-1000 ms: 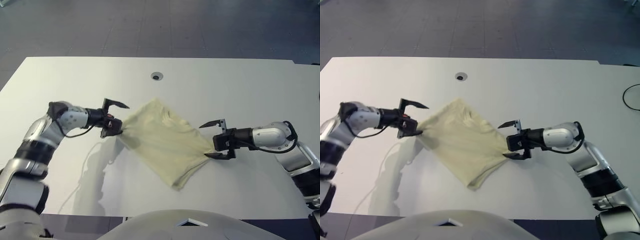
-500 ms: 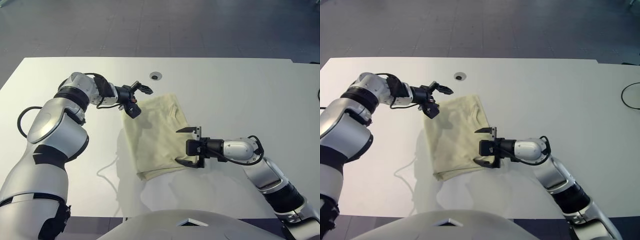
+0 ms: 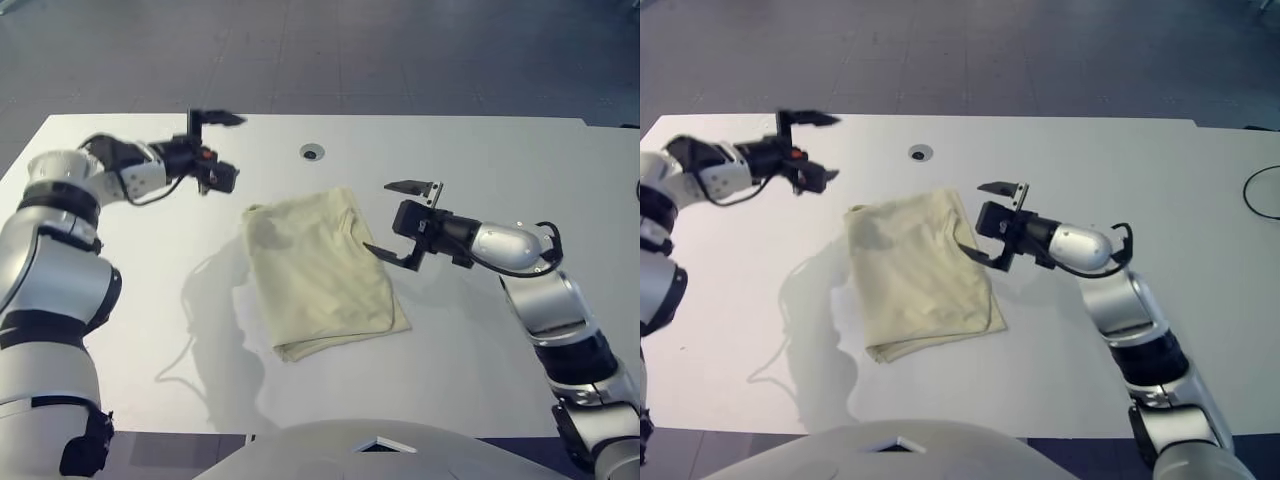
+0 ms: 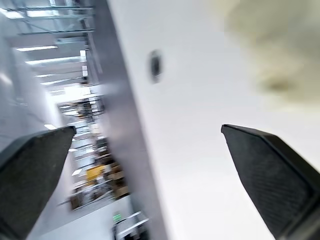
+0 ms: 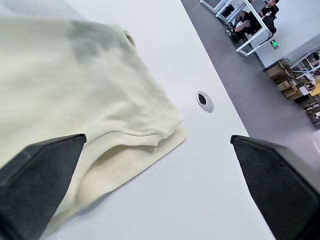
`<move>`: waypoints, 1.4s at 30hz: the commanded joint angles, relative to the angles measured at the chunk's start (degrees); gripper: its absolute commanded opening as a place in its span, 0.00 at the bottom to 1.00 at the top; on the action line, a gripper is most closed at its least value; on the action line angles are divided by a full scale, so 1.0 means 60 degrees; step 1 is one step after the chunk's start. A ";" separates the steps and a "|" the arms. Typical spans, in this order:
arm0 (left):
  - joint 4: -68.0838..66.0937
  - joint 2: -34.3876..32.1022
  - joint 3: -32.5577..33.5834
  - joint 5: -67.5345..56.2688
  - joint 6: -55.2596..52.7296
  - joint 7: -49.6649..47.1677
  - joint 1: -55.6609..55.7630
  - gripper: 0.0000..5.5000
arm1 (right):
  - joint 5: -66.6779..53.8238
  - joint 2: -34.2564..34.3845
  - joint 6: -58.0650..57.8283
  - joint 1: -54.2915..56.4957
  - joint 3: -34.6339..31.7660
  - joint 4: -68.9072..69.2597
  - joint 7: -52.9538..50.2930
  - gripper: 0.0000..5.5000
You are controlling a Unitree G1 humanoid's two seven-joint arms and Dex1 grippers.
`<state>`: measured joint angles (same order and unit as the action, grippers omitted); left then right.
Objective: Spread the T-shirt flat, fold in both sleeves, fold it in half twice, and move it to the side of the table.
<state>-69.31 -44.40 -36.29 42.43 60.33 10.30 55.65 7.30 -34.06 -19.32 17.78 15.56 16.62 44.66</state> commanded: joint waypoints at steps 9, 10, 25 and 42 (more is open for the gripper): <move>0.2276 -0.0021 0.1019 -0.1298 -0.1981 0.1850 -0.2391 0.98 | 0.0408 -0.1521 0.2055 -0.1463 0.0208 -0.0334 0.0854 0.98; 0.2247 -0.0003 0.0976 -0.1187 -0.2081 0.1781 -0.2423 0.98 | 0.0518 -0.1734 0.2347 -0.1649 0.0236 -0.0411 0.0914 0.98; 0.1115 0.1867 0.0124 -0.0160 -0.2420 0.0582 -0.1499 0.98 | 0.0691 -0.2138 0.2884 -0.2901 0.0343 0.0471 0.1092 0.98; 0.7989 -0.1194 0.3825 -0.7759 -0.1253 0.2683 -0.7394 0.98 | 0.0535 -0.2502 0.7880 -0.6472 -0.2326 0.0412 -0.0522 0.98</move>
<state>-29.26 -47.32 -16.27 -0.73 52.01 24.71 19.71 7.39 -49.55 21.51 -18.88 2.33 21.80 44.21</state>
